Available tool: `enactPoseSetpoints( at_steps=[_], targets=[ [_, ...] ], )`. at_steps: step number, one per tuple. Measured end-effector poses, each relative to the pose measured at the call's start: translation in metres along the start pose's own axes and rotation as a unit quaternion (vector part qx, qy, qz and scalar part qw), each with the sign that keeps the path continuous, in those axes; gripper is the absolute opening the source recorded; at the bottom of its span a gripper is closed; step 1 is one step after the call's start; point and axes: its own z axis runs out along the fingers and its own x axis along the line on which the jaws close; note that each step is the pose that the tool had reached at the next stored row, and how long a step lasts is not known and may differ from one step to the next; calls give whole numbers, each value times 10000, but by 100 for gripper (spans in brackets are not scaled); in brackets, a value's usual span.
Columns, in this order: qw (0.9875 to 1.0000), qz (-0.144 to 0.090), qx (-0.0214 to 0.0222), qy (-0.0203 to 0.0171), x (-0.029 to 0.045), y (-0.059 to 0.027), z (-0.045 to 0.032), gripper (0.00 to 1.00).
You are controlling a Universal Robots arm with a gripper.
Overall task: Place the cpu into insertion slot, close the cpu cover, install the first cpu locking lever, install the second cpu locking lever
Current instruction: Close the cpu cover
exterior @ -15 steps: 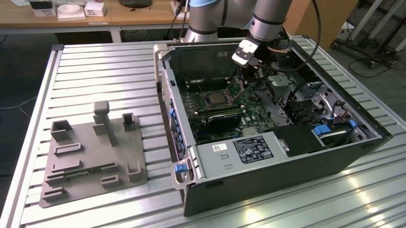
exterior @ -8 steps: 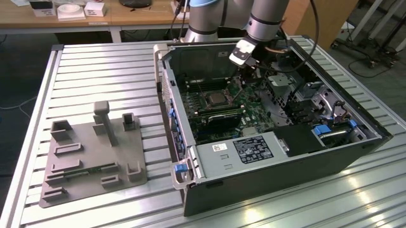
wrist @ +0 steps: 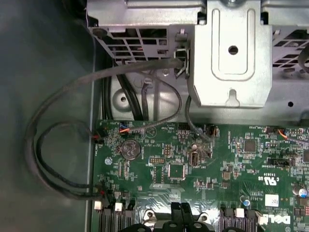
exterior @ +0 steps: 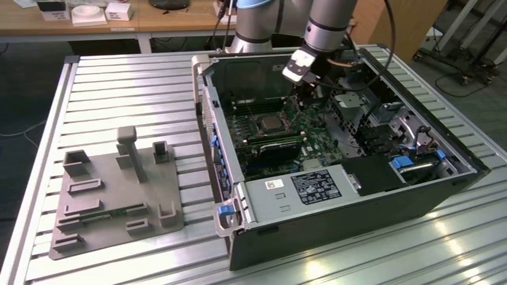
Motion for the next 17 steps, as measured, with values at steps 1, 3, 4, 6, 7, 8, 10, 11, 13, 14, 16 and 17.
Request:
enactPoseSetpoints(
  at_steps=[1,3,4,6,7,8,10,11,13,14,16,17],
  targets=[
    [10000,0,0,0,0,-10,0,10],
    [10000,-1,0,0,1,-31,0,10],
    [10000,-2,0,0,1,-40,0,10],
    [10000,-3,0,0,1,-60,0,10],
    [10000,-3,0,0,2,-68,0,10],
    [10000,-4,0,0,2,-76,0,10],
    [10000,-4,0,0,2,-89,0,10],
    [10000,-4,0,0,2,-96,1,10],
    [10000,-5,0,0,3,-109,1,10],
    [10000,-5,0,0,3,-117,1,10],
    [10000,-5,0,0,3,-132,0,10],
    [10000,-5,0,0,3,-140,1,10]
  ],
)
